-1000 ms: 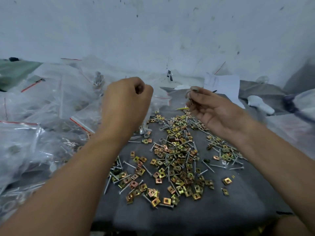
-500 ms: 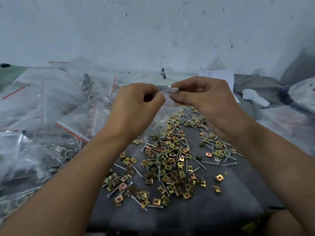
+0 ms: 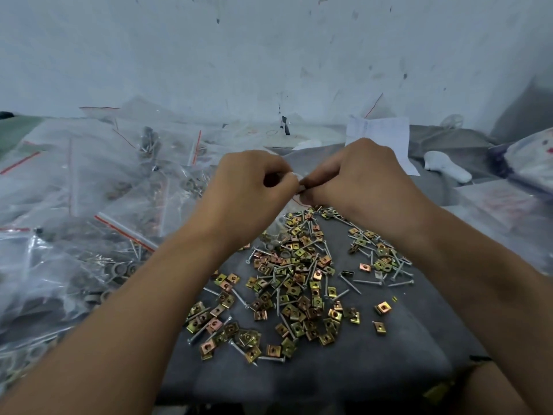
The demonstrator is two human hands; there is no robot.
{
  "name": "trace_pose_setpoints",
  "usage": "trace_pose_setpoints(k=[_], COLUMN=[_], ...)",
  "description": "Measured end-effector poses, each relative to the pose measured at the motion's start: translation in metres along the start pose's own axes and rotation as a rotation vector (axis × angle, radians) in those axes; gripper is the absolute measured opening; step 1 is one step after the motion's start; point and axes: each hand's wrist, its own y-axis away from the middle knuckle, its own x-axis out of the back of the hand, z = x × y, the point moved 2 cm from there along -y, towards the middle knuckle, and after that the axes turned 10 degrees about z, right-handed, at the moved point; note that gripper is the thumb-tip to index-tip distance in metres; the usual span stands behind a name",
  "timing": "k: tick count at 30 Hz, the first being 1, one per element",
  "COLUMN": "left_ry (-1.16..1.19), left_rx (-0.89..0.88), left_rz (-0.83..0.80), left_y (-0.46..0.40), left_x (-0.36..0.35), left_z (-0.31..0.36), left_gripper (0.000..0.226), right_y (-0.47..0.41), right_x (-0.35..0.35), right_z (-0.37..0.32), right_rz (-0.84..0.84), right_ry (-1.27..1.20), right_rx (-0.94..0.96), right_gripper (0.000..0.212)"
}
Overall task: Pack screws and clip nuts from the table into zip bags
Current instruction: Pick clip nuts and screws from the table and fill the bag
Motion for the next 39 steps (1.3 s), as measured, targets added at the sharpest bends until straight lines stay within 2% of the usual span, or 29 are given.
trace_pose_setpoints(k=[5,9,16,21,25,30,34,35,39], left_ry=[-0.034,-0.028,0.133,0.425,0.533,0.581,0.614,0.625,0.695], left_rx=[-0.072,-0.064,0.102,0.316,0.374,0.467,0.503,0.518,0.579], left_rz=[-0.028,-0.054,-0.080,-0.090,-0.087,-0.095,-0.097,-0.099,-0.109], left_y=[0.001,0.000,-0.001,-0.004,-0.005,-0.005,-0.006,-0.006,-0.006], left_x=[-0.007,-0.009,-0.009,-0.012,-0.013,-0.016,-0.017,-0.017,-0.018], left_z=[0.004,0.007,0.000,-0.005,-0.005,-0.006,-0.007,-0.007,-0.007], left_gripper=[0.019,0.018,0.019,0.019,0.017,0.018,0.018,0.018,0.018], right_y=[-0.005,-0.008,-0.013,-0.015,-0.016,-0.019,-0.028,-0.027,-0.022], right_x=[-0.001,0.001,0.007,0.017,0.019,0.017,0.027,0.027,0.022], right_z=[0.007,0.008,0.007,-0.002,-0.007,-0.001,-0.003,-0.004,-0.001], right_rz=[-0.022,-0.078,-0.085,-0.012,-0.001,0.027,0.012,0.009,0.054], right_ry=[-0.096,-0.144,-0.147,0.016,-0.019,-0.081,0.188,0.192,-0.200], right_rx=[-0.208,-0.261,-0.229,-0.110,-0.115,-0.202,-0.143,-0.154,-0.232], right_gripper=[0.015,0.014,0.021,0.034,0.033,0.062,0.054,0.054,0.060])
